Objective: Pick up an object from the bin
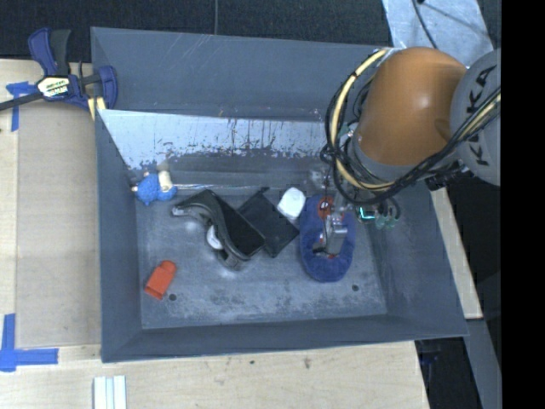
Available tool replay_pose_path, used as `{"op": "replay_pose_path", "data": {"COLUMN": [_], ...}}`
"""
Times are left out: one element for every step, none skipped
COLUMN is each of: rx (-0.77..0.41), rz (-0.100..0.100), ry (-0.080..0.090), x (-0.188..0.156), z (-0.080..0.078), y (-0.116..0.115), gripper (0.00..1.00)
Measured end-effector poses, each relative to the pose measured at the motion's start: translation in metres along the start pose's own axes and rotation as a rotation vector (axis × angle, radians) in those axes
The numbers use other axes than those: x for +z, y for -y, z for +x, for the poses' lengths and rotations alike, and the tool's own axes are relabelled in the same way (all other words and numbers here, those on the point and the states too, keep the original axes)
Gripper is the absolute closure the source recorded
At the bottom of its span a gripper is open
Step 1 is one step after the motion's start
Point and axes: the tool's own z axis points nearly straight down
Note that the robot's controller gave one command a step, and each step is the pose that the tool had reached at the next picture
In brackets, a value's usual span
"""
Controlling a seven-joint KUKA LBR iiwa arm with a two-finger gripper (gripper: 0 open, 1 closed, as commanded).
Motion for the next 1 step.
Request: {"op": "replay_pose_path", "data": {"rx": [0.152], "rz": [0.000], "ry": [0.002], "x": [0.1401], "z": [-0.0514], "y": [-0.0350], "gripper": [0.00]}}
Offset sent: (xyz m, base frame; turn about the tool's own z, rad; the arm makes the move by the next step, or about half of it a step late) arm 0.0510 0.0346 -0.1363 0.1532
